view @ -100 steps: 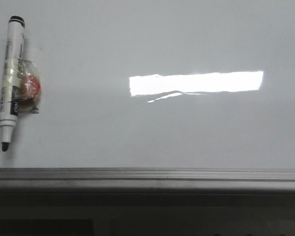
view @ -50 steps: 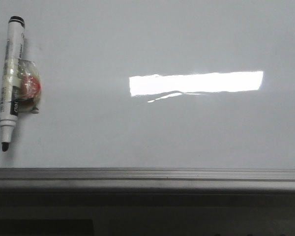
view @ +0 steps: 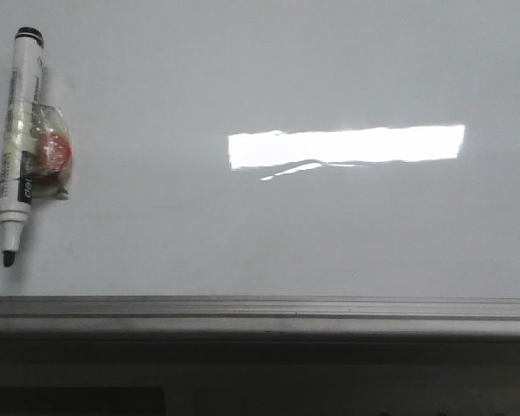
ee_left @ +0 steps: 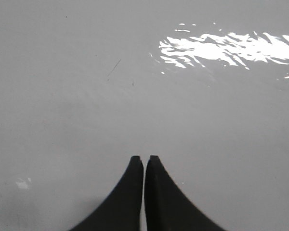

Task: Write number 3 on whiteboard

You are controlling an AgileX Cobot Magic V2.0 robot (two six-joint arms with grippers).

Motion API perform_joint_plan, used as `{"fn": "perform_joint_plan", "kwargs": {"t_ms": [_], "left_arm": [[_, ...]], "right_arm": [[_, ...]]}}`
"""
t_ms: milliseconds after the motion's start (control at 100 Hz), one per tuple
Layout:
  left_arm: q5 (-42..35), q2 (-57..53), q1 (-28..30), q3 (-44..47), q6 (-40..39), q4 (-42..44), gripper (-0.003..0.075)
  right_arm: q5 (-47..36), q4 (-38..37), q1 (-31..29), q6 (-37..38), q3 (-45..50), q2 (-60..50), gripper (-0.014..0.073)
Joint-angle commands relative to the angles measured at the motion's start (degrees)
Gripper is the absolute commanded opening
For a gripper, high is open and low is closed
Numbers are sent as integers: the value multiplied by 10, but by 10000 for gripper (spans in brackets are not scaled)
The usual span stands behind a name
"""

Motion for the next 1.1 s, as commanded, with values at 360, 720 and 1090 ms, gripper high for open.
{"fn": "perform_joint_plan", "kwargs": {"t_ms": [360,720,1090], "left_arm": [[8,74,-1,-105,1,-5,-4],[-58,74,-3,-79,1,-28,368],[-66,98,-130,-78,232,-257,369]], "right_arm": [[-57,4,-3,-6,-69,77,-54],[-84,17,-3,-6,-69,77,-54],[-79,53,-3,-6,-69,77,-54]]}}
